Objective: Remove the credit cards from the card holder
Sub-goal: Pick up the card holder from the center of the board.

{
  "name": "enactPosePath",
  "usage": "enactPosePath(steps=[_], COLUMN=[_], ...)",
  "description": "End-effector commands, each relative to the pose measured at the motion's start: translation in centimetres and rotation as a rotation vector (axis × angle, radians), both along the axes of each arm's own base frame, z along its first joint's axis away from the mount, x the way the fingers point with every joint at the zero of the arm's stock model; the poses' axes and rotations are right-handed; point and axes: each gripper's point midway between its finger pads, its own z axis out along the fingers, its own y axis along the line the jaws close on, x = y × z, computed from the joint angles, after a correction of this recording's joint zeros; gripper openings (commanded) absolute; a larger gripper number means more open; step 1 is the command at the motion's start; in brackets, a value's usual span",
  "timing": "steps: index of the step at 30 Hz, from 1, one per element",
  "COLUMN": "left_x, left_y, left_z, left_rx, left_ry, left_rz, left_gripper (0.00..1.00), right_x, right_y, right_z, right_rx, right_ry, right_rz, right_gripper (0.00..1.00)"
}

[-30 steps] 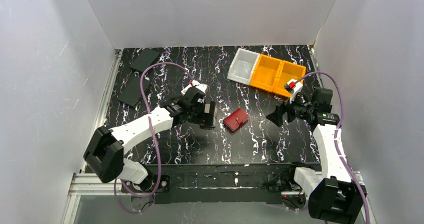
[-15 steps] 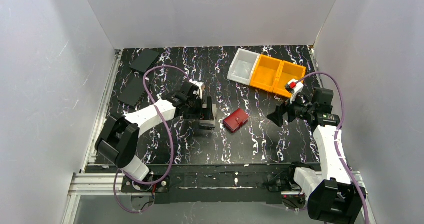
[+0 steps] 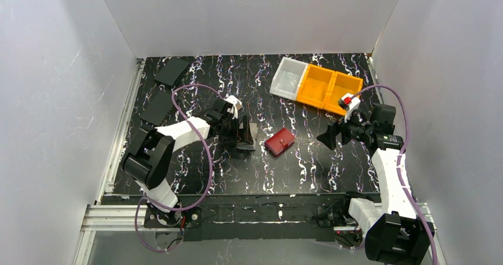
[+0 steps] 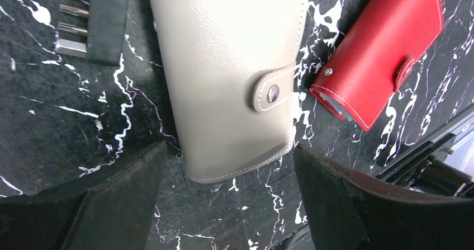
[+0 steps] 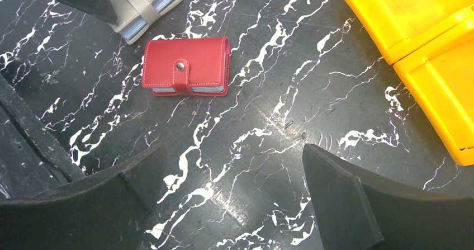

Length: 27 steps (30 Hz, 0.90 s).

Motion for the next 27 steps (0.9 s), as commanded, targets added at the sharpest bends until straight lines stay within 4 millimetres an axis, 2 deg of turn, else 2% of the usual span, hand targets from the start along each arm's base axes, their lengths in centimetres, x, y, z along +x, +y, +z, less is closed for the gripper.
enactPosePath(steps=[1,7,10,12,13,15,17,21,27], left_x=[-0.4,-0.6,-0.7,-0.8,-0.9,-0.9,-0.9,-0.8,-1.3], left_y=[0.5,0.5,0.6,0.9,1.0,1.3,1.4,1.7,1.5], left_z=[-1.4,-2.9,-3.2,-3.3,-3.4,-3.1,-2.7,-1.5,1.2], left_rx=[0.003,0.000,0.001,0.007,0.011,0.013,0.007,-0.010,-0.084], left_ry=[0.047,0.076,0.081,0.075,0.070,0.054,0.030,-0.033,-0.148], left_rz=[0.021,0.041,0.049,0.055,0.058,0.063,0.064,0.063,0.012], left_gripper=[0.81,0.69,0.60,0.49,0.42,0.19,0.08,0.00,0.00], right_x=[0.2,0.2,0.2,0.2,0.1,0.1,0.0,-0.3,-0.7], right_y=[0.0,0.1,0.1,0.1,0.1,0.1,0.2,0.5,1.6], right_z=[0.6,0.5,0.6,0.6,0.5,0.5,0.5,0.2,-0.2], right_rx=[-0.007,-0.004,-0.004,-0.003,-0.003,-0.001,0.003,0.017,0.067], right_ry=[-0.048,-0.046,-0.047,-0.046,-0.045,-0.042,-0.039,-0.025,0.012], right_rz=[0.013,0.017,0.017,0.018,0.020,0.021,0.027,0.048,0.110], right_gripper=[1.00,1.00,1.00,1.00,1.00,1.00,1.00,1.00,1.00])
